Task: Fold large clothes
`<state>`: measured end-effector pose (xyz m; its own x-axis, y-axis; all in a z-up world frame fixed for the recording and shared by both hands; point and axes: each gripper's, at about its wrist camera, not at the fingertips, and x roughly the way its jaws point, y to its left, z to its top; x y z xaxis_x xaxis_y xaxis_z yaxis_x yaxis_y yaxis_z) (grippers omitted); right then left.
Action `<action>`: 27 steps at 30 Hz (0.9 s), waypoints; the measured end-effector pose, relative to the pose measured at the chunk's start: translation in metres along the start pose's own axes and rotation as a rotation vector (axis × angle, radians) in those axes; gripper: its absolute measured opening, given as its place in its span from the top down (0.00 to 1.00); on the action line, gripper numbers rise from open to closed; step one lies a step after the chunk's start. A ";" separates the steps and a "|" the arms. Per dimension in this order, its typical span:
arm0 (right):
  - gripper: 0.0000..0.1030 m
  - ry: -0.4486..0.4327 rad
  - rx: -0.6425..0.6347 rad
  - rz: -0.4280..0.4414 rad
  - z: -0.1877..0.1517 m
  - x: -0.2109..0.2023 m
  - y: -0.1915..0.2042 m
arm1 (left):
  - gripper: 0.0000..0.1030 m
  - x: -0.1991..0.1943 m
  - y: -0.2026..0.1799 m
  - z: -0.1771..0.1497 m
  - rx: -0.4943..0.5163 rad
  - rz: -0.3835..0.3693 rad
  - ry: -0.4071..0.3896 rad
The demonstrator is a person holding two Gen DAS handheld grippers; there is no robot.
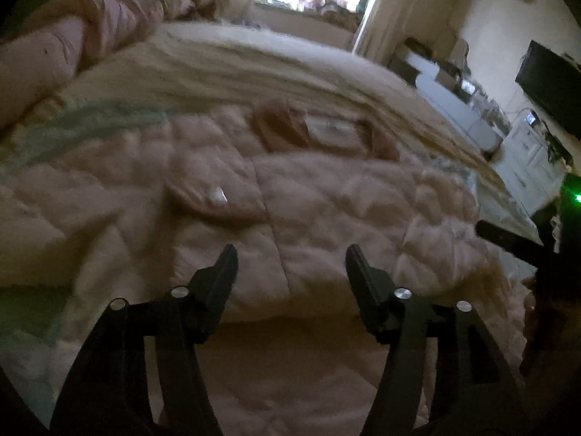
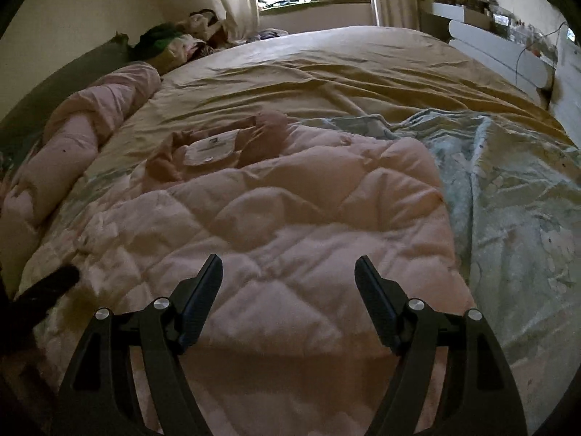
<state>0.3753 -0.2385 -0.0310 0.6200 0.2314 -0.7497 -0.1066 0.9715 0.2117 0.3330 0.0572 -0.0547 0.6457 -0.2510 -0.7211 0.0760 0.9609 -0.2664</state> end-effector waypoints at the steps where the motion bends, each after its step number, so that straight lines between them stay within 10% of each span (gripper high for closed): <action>1: 0.24 0.003 0.001 0.001 -0.003 0.001 -0.001 | 0.44 0.009 0.001 -0.004 0.005 0.016 0.029; 8: 0.23 0.119 0.052 -0.023 -0.020 0.040 -0.021 | 0.43 0.031 0.010 -0.014 -0.004 0.016 0.067; 27: 0.04 -0.029 0.030 0.024 -0.035 -0.029 0.001 | 0.09 -0.010 -0.002 -0.017 -0.007 0.073 0.050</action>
<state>0.3297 -0.2429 -0.0308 0.6397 0.2525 -0.7260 -0.0986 0.9637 0.2483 0.3135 0.0556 -0.0583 0.6110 -0.1857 -0.7696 0.0247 0.9761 -0.2159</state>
